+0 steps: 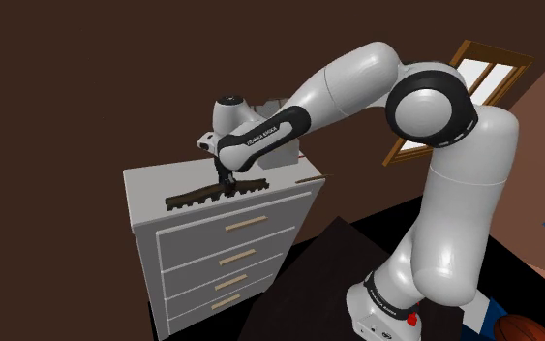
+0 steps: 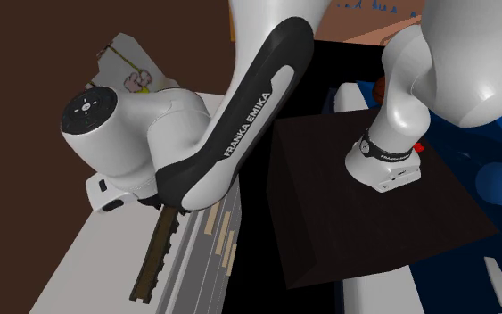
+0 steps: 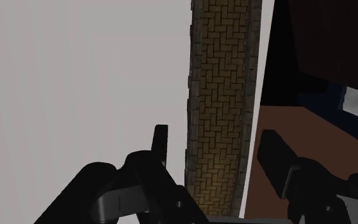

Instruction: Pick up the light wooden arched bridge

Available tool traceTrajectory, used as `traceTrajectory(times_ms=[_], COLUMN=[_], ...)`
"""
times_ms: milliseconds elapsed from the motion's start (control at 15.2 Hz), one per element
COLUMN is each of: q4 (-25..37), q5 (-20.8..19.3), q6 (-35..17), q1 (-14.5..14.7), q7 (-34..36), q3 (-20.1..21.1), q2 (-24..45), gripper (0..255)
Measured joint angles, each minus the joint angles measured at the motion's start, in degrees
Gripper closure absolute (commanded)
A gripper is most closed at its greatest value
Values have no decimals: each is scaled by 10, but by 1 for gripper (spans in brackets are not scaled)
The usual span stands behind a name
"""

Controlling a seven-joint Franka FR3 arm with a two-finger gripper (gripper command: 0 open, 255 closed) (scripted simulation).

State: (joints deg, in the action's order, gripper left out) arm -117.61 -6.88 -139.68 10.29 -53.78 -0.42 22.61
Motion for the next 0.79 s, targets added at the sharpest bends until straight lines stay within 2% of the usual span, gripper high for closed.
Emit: traceTrajectory(times_ms=[792], q4=[0], q5=[1], q6=[11], q1=[0], q7=[-1], q3=[1], q2=[-11], gripper=[255])
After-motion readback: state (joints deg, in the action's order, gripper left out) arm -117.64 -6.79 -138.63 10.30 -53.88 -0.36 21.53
